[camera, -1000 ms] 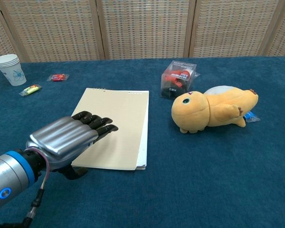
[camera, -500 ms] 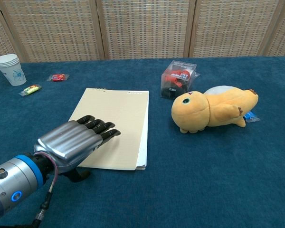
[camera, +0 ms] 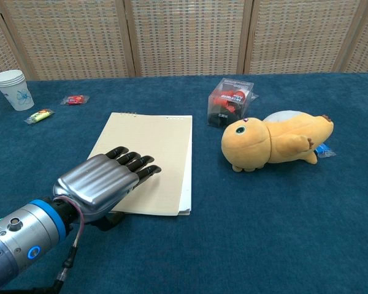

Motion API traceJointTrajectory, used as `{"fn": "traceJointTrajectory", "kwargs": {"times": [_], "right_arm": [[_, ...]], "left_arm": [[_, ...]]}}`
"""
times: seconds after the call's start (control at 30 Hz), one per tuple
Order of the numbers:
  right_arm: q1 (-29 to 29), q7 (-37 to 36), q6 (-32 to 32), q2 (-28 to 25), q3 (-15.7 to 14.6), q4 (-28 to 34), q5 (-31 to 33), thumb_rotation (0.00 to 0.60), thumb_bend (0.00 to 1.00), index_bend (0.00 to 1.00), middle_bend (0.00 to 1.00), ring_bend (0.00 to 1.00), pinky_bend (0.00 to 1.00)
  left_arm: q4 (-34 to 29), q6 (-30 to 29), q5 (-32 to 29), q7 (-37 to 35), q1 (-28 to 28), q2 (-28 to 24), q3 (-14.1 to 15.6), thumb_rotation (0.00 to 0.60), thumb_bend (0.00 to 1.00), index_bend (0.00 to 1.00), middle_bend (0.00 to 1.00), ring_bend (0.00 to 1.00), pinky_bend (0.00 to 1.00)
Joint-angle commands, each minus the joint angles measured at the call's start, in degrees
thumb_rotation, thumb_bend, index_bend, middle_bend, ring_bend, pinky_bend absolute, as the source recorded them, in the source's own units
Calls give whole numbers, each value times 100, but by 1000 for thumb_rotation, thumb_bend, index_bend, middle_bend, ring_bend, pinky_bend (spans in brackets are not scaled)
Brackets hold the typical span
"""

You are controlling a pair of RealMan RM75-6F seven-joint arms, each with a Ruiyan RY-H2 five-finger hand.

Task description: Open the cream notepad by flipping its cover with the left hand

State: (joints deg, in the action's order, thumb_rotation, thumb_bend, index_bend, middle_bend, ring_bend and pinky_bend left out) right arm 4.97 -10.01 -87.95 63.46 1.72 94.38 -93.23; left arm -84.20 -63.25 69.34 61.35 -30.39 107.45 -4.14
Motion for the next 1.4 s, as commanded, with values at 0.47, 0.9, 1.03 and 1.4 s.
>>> {"fn": "traceJointTrajectory", "kwargs": {"times": [0.47,0.9,1.03,1.4], "right_arm": [[-3,-65,-22,2,-7,11,-20,600,0,0,0,0,0],[9,-191,-37,13,-25,-14,-80,600,0,0,0,0,0],[11,-230,-53,13,-37,-22,-115,600,0,0,0,0,0],[-11,-307,-127,16,-45,-34,-155,600,0,0,0,0,0]], "left_arm": [[242,14,-229,48,-151,141,-18,600,458,0,0,0,0],[356,-40,-419,79,-377,288,-170,600,580,0,0,0,0],[397,-89,-440,119,-434,335,-189,600,662,0,0,0,0],[449,-189,-643,217,-532,328,-277,600,677,0,0,0,0]]}}
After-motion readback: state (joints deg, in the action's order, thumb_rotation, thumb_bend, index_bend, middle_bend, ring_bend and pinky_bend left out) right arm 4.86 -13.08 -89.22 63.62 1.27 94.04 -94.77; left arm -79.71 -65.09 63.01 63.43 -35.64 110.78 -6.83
